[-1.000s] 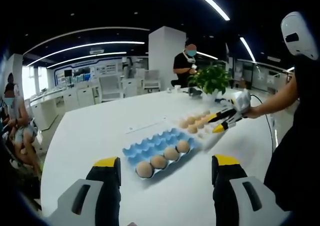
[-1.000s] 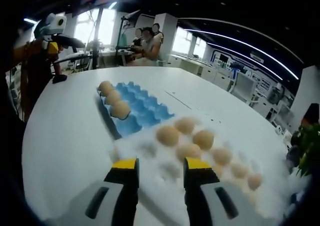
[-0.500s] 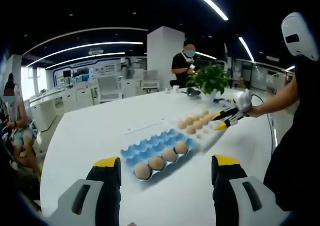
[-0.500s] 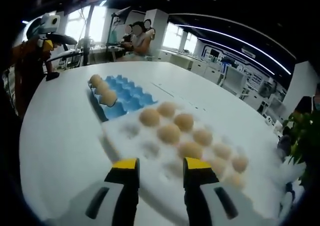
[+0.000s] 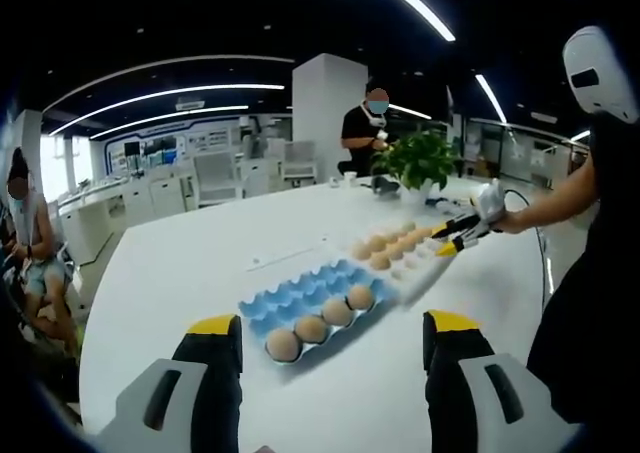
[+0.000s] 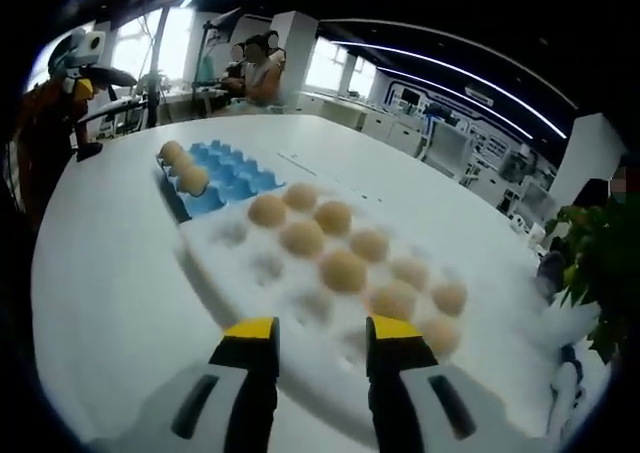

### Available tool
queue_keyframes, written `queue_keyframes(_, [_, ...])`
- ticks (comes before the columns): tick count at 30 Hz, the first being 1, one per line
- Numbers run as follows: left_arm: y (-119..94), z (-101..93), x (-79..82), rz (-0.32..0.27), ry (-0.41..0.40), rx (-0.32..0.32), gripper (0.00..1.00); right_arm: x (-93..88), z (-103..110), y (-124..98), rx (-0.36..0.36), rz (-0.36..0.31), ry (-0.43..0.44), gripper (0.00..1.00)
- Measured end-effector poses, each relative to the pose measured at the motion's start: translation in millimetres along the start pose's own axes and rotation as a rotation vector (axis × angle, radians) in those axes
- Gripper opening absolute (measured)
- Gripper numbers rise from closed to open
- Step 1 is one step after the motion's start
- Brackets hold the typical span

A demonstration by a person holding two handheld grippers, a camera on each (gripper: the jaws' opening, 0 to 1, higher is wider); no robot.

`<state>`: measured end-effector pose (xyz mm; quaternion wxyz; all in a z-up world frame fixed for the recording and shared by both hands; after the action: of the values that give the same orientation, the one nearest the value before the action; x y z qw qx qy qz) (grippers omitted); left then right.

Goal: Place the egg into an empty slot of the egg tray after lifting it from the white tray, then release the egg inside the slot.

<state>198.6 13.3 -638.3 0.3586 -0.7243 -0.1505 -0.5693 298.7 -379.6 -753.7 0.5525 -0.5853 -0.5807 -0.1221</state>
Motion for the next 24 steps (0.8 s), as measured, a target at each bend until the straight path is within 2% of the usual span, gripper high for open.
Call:
queue_keyframes(13, [3.0, -1.7, 1.5, 0.001, 0.001, -0.006, 0.74, -19.7, -39.2, -7.2, -0.090, 0.039, 0.020, 0.34])
queue_keyframes(17, [3.1, -1.6, 2.3, 0.002, 0.002, -0.006, 0.74, -26.7, -52.9, -6.6, -0.130, 0.053, 0.058, 0.34])
queue_keyframes(24, [1.8, -0.3, 3.0, 0.004, 0.003, -0.001, 0.74, -37.7, -63.9, -0.7, -0.156, 0.099, 0.059, 0.32])
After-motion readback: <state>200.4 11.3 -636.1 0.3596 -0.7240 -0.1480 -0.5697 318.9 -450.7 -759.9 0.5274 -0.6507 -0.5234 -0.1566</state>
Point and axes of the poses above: the point that each gripper's makers call its tool centre point, and the gripper's own axes: y roughly forward along the fingers, z roughly to its left, x roughly out of its top, the point moved 2 cm from there along -y, roughly backward along the fingers, and after that the axes turned 12 degrees about -x, right-handed, at the moved point
